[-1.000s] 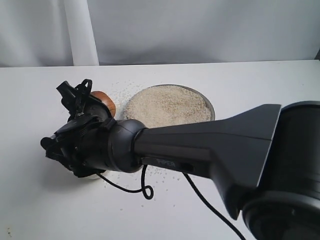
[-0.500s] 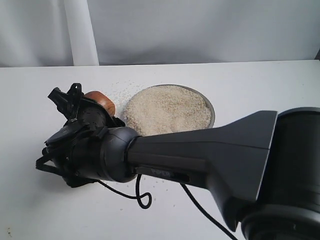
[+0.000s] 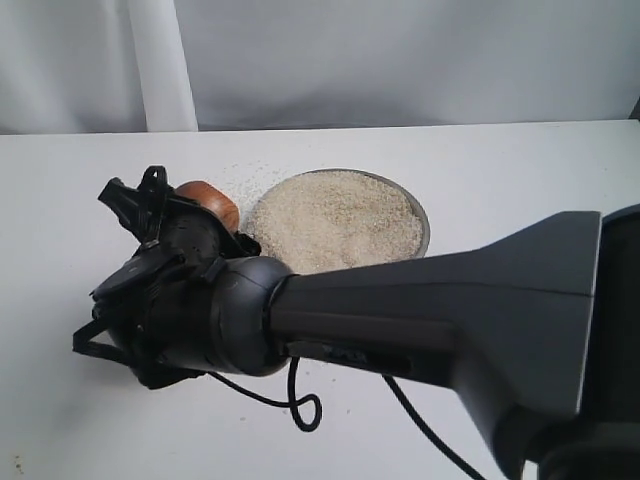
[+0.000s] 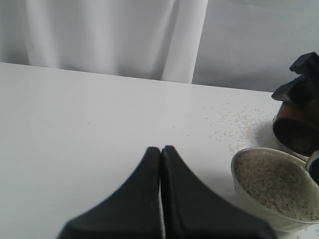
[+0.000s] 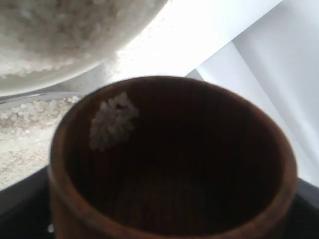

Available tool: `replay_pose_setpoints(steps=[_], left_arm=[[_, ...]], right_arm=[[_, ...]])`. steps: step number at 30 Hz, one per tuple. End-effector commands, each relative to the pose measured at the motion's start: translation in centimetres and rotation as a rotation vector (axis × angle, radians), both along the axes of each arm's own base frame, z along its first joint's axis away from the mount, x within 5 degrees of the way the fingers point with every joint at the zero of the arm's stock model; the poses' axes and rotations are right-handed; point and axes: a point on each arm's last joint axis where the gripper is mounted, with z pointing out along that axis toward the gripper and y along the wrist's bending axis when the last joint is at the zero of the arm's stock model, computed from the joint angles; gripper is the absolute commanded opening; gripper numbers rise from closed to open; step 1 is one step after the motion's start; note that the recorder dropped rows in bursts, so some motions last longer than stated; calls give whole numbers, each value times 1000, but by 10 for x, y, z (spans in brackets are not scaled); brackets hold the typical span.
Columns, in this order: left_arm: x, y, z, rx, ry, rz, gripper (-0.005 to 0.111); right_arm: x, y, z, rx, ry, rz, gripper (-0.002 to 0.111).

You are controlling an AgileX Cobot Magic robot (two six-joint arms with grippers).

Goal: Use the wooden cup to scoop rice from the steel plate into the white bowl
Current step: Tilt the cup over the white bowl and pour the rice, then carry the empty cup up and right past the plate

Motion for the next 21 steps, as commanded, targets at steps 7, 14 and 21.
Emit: replay_pose_setpoints(steps=[7, 14, 21], left_arm=[[0, -1, 0, -10, -6, -7, 0], [0, -1, 0, -10, -6, -7, 0], [0, -1, 0, -10, -6, -7, 0]], right_arm=[[-5, -1, 14, -76, -93, 7, 0], [-7, 0, 18, -95, -111, 14, 0], [-11, 0, 18, -73, -84, -11, 0]])
